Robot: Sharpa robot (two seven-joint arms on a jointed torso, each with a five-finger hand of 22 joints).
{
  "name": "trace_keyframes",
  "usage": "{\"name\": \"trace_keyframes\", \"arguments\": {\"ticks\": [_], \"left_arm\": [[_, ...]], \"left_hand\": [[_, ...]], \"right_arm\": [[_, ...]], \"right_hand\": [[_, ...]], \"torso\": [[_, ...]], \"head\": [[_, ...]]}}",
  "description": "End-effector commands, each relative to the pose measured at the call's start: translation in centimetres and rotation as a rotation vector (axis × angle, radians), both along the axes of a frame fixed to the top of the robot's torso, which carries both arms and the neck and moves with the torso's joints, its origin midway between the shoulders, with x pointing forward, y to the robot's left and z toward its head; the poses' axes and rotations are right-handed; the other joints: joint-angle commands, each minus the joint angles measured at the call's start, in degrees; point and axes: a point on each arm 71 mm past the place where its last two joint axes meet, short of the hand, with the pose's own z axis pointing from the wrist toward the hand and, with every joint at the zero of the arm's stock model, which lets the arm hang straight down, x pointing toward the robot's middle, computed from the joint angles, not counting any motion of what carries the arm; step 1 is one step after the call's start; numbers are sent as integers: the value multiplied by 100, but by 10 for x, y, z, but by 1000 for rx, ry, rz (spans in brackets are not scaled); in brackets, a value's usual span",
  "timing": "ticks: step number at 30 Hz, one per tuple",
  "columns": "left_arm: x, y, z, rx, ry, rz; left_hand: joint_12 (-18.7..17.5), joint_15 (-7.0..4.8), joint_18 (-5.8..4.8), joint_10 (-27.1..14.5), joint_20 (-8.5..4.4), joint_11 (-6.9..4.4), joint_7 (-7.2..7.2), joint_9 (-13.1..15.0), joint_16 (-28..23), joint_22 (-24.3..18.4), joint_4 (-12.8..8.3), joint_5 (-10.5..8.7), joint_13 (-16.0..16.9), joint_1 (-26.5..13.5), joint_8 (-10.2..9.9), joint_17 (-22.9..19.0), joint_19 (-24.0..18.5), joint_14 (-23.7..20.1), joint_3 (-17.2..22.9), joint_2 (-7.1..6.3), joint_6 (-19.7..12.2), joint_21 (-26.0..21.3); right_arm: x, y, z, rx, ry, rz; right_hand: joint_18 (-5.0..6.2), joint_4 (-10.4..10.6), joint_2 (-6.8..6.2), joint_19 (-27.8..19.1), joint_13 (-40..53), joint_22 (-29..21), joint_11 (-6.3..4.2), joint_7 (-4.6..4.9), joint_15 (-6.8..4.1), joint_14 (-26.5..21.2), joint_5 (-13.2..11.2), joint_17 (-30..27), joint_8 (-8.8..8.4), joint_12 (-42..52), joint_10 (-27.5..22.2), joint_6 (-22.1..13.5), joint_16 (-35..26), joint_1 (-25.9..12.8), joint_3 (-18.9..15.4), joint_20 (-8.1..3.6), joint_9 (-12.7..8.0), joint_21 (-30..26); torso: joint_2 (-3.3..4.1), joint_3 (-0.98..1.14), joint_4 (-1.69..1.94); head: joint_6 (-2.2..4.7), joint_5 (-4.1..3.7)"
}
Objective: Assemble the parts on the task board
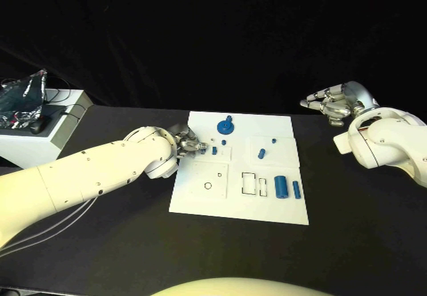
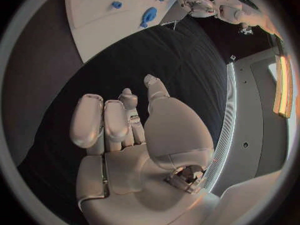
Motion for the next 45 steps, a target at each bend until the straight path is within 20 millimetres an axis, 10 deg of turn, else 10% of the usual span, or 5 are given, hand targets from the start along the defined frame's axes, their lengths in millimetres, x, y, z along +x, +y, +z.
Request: {"name": "trace_keyframes", "arguments": {"ticks": [1,7,23,45], "left_arm": [[-1,-2,-3,55,49,-23],[0,-3,-1,73,74,-35],[0,-6,-2,111,111,-50],[2,-6,-1,154,102,-46]], "left_hand": [[27,29,-28,9,33,-26,-9,-16,21,582,-133,17,-3,261,-22,3,7,25,89,236,56,-13],[126,18,-38,-36,5,-35,-17,5,16,567,-144,14,102,222,5,-74,18,17,77,246,57,-18],[132,-29,-69,-3,-42,-102,-134,1225,87,559,26,21,250,154,80,-171,33,0,-162,247,43,8],[201,-51,-91,29,-72,-130,-209,1377,124,552,341,11,140,188,36,-168,43,-3,-1301,224,167,17]], "right_arm": [[0,1,1,-8,-9,10],[0,1,1,-8,-9,10],[0,2,1,-8,-10,11],[0,1,1,-8,-12,9]], "right_hand": [[28,-14,28,227,4,857,-27,26,-19,5,22,-5,-35,-29,-30,6,-20,-7,-7,-44,-7,-16],[28,-15,28,227,7,857,-29,26,-19,7,35,-2,-36,-26,-27,4,-17,-3,-4,-44,-8,-16],[29,-13,28,226,2,855,-28,28,-20,4,47,-9,-37,-34,-33,3,-23,-3,-4,-44,-8,-23],[28,-11,27,226,3,856,-29,26,-21,4,61,-15,-36,-35,-31,6,-29,-3,-4,-44,-9,-24]], "torso": [[-3,2,3],[-7,-2,5],[-7,-5,2],[-5,-4,5]], "head": [[-1,-2],[-2,-6],[1,1],[19,4]]}}
